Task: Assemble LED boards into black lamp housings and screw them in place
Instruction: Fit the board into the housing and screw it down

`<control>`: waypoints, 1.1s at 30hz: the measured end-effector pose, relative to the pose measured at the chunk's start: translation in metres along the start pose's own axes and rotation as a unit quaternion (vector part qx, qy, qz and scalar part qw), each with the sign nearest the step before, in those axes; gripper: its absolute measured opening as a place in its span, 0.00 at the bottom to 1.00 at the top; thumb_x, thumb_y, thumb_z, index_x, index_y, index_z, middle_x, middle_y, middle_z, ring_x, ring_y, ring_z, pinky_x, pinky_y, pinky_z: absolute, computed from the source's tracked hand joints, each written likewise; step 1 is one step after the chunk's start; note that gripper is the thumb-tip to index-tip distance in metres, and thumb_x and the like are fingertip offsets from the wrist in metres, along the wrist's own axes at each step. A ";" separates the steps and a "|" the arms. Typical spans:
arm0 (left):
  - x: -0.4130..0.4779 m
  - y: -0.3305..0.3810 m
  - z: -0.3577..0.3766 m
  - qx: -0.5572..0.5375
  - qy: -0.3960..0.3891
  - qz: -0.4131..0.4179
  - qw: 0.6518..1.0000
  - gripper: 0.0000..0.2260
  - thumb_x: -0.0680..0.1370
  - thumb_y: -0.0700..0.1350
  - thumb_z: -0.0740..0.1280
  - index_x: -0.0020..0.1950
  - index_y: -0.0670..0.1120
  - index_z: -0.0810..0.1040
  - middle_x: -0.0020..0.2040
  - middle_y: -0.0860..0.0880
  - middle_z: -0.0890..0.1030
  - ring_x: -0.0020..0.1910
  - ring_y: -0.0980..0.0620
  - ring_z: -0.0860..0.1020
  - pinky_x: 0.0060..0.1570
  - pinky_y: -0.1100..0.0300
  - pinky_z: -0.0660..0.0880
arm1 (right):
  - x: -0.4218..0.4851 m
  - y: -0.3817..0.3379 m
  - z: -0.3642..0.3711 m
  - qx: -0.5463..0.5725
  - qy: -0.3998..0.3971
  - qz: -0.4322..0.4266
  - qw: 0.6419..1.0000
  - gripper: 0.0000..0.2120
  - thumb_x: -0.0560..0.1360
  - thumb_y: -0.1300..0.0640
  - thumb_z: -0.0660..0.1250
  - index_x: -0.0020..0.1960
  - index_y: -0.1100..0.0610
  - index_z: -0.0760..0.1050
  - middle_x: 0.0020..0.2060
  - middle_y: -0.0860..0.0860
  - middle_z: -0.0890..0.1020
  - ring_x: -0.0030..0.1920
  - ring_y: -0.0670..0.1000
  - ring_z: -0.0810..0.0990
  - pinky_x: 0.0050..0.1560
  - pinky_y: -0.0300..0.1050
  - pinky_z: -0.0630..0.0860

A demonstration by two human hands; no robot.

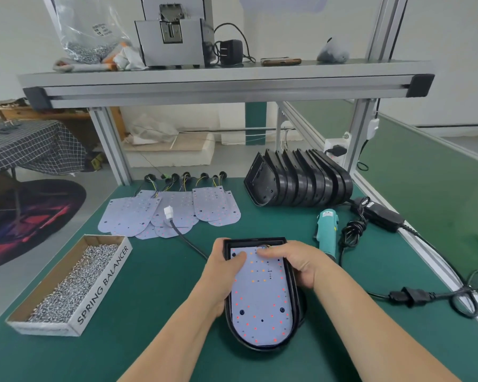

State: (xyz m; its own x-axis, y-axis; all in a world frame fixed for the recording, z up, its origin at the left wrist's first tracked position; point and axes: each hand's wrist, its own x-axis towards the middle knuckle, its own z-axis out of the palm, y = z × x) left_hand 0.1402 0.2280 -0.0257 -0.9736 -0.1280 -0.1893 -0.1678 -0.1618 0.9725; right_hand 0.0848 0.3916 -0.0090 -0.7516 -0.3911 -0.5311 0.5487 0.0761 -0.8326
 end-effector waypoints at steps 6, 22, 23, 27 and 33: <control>-0.008 0.000 0.000 0.002 -0.004 0.002 1.000 0.07 0.81 0.38 0.66 0.57 0.46 0.72 0.45 0.45 0.83 0.39 0.49 0.83 0.35 0.56 0.80 | 0.001 0.000 -0.004 0.027 -0.019 0.041 0.999 0.09 0.78 0.64 0.68 0.43 0.64 0.85 0.44 0.60 0.87 0.40 0.56 0.87 0.44 0.50 0.84; 0.000 0.013 0.004 0.000 0.066 0.062 0.996 0.08 0.81 0.37 0.65 0.58 0.48 0.73 0.55 0.46 0.82 0.50 0.50 0.80 0.53 0.54 0.79 | -0.021 0.036 0.006 -0.168 0.172 -0.229 0.943 0.12 0.74 0.57 0.76 0.54 0.49 0.78 0.47 0.43 0.86 0.48 0.47 0.85 0.49 0.46 0.80; 0.001 0.011 0.000 0.021 0.062 0.046 0.997 0.07 0.82 0.39 0.65 0.58 0.47 0.72 0.56 0.46 0.82 0.50 0.50 0.79 0.51 0.56 0.78 | -0.022 0.047 0.008 -0.205 0.201 -0.235 0.929 0.10 0.74 0.57 0.75 0.52 0.49 0.78 0.45 0.45 0.86 0.47 0.49 0.85 0.48 0.48 0.80; 0.004 0.025 -0.036 0.309 0.096 0.060 0.945 0.11 0.82 0.55 0.62 0.57 0.49 0.75 0.47 0.52 0.81 0.45 0.50 0.79 0.39 0.60 0.73 | -0.020 0.061 0.014 -0.176 0.222 -0.252 0.925 0.11 0.74 0.62 0.74 0.54 0.52 0.79 0.47 0.47 0.86 0.48 0.52 0.84 0.51 0.52 0.80; -0.004 0.085 -0.197 0.573 0.342 0.034 0.744 0.11 0.79 0.36 0.63 0.54 0.43 0.83 0.49 0.43 0.83 0.44 0.43 0.81 0.46 0.50 0.80 | -0.014 0.065 0.019 -0.124 0.219 -0.278 0.927 0.24 0.74 0.70 0.68 0.64 0.49 0.77 0.51 0.39 0.85 0.50 0.40 0.82 0.52 0.44 0.77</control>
State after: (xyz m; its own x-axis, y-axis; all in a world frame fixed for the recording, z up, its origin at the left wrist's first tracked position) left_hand 0.1600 0.0221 0.0306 -0.7447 -0.6290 0.2233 -0.5252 0.7586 0.3856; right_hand 0.1379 0.3851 -0.0522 -0.9993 -0.0276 0.0241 -0.0292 0.2035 -0.9786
